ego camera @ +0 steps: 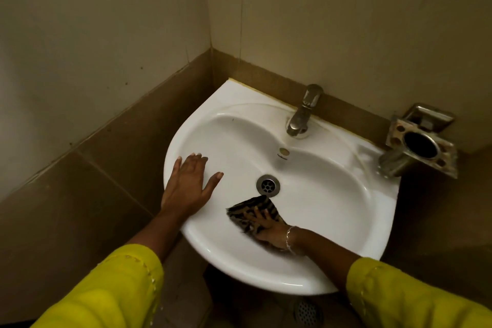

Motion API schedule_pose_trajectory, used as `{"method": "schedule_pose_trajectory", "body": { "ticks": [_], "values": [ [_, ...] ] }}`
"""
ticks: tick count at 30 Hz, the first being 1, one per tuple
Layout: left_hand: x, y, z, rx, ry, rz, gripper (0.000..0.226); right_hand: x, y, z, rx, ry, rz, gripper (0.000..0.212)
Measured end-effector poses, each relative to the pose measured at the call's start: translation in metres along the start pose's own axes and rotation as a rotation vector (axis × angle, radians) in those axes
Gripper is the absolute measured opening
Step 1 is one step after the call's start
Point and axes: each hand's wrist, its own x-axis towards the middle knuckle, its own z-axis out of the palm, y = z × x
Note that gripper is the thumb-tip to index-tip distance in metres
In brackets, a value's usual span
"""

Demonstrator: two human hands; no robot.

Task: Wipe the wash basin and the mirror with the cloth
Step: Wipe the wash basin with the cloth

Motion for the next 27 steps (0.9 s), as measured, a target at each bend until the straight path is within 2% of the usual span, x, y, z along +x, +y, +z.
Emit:
{"method": "schedule_pose_trajectory", "body": {
  "ticks": [5, 9, 10, 16, 19, 22, 27],
  "values": [
    [-0.003, -0.001, -0.002, -0.132, 0.068, 0.033, 0.119, 0.000, -0.040, 0.016, 1.067, -0.012, 0.005, 0.027],
    [-0.005, -0.005, -0.003, -0.250, 0.129, 0.061, 0.102, 0.011, -0.056, 0.012, 1.721, -0.120, -0.073, 0.029],
    [-0.006, -0.005, -0.003, -0.244, 0.126, 0.070, 0.098, 0.011, -0.057, 0.009, 1.810, -0.149, -0.095, 0.031],
    [-0.004, -0.005, -0.005, -0.126, 0.054, 0.172, 0.082, 0.015, -0.058, -0.003, 2.000, -0.088, -0.223, 0.043],
    [0.005, 0.001, -0.023, -0.124, 0.129, 0.258, 0.070, 0.013, -0.067, -0.015, 2.034, -0.075, -0.352, 0.061],
    [0.020, 0.014, -0.051, -0.136, 0.214, 0.308, 0.070, 0.010, -0.080, -0.034, 2.055, -0.048, -0.487, 0.082],
    [0.049, 0.037, -0.104, -0.072, 0.354, 0.384, 0.076, -0.019, -0.112, -0.078, 2.066, -0.025, -0.720, 0.089]
  ]
}}
